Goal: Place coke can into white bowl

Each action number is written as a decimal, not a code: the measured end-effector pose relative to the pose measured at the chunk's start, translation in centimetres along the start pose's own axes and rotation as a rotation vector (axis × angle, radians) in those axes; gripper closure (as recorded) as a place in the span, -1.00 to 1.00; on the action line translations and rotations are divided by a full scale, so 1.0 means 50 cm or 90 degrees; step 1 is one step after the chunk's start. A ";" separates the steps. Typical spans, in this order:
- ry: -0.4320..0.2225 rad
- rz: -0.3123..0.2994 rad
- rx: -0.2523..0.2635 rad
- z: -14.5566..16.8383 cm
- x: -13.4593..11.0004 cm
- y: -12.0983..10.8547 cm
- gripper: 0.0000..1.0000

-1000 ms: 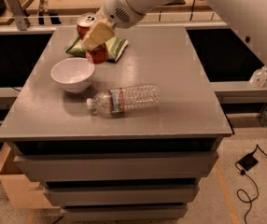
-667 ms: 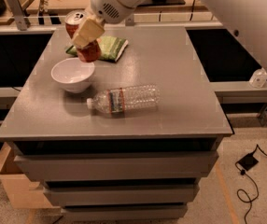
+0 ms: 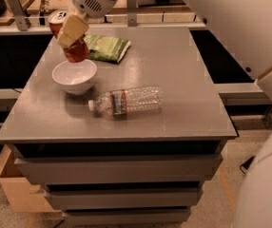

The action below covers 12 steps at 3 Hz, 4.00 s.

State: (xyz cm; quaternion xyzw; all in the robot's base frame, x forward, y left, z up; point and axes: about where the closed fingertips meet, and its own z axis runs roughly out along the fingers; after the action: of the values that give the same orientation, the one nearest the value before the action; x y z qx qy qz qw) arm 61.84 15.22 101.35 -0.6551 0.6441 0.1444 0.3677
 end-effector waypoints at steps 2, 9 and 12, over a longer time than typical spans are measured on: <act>-0.009 0.012 -0.046 0.069 -0.007 0.004 1.00; -0.065 0.094 -0.085 0.151 0.073 0.009 0.24; -0.065 0.091 -0.094 0.164 0.068 0.019 -1.00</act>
Offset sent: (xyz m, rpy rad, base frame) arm 0.0142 0.0320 -0.0383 0.0347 0.1056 0.0414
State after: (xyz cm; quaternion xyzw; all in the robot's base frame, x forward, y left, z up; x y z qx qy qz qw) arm 63.72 18.30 93.18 -0.6246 0.6573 0.2503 0.3394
